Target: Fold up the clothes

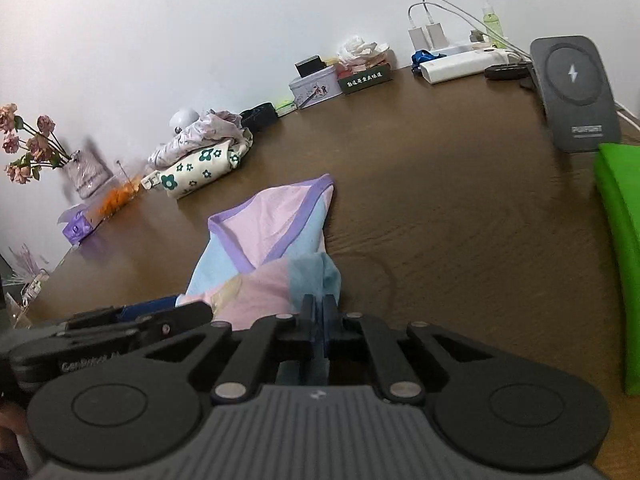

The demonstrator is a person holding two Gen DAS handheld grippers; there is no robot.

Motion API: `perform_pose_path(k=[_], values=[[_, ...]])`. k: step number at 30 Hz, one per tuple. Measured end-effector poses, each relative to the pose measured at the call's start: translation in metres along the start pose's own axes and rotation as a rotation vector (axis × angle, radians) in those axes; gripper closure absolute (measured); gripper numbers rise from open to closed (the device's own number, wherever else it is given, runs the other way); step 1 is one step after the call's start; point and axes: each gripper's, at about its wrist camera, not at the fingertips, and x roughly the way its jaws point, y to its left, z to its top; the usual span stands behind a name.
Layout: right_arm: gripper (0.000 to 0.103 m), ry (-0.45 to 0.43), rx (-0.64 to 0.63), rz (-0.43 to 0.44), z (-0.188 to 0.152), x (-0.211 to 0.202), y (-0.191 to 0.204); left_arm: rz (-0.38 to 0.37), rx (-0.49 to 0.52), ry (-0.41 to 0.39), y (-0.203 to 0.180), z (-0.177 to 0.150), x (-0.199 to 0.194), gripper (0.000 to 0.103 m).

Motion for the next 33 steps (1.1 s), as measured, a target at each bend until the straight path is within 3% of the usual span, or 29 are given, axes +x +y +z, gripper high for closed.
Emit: perform_pose_path(k=[3,6,10,15,17,19,22,24,33], values=[[0.095,-0.054,-0.024,-0.005,0.005,-0.015,0.003,-0.011,-0.004,-0.026,0.002,0.006,-0.005,0.052],[0.094,-0.112,-0.082,0.054,0.015,-0.024,0.014,-0.016,0.000,-0.045,0.003,0.011,-0.007,0.052],[0.094,-0.032,-0.176,0.041,0.016,0.005,0.032,0.009,0.041,-0.012,-0.003,0.006,0.006,0.053],[0.093,0.000,-0.223,0.010,0.010,0.007,0.038,0.001,0.075,0.000,0.003,0.006,0.001,0.047],[0.087,-0.046,-0.253,0.035,0.013,-0.007,0.039,0.004,0.104,-0.011,0.004,0.009,-0.004,0.042],[0.068,-0.060,-0.306,0.036,0.016,-0.009,0.044,0.011,0.123,-0.011,0.002,0.011,-0.004,0.042],[0.069,-0.025,-0.353,0.032,0.017,0.005,0.051,0.020,0.144,0.007,-0.001,0.012,0.003,0.044],[0.069,0.021,-0.363,0.011,0.014,0.018,0.053,0.023,0.152,0.026,-0.002,0.010,0.007,0.058],[0.068,0.089,-0.427,0.008,-0.016,-0.004,0.060,-0.039,0.194,0.076,-0.007,-0.020,-0.028,0.059]])
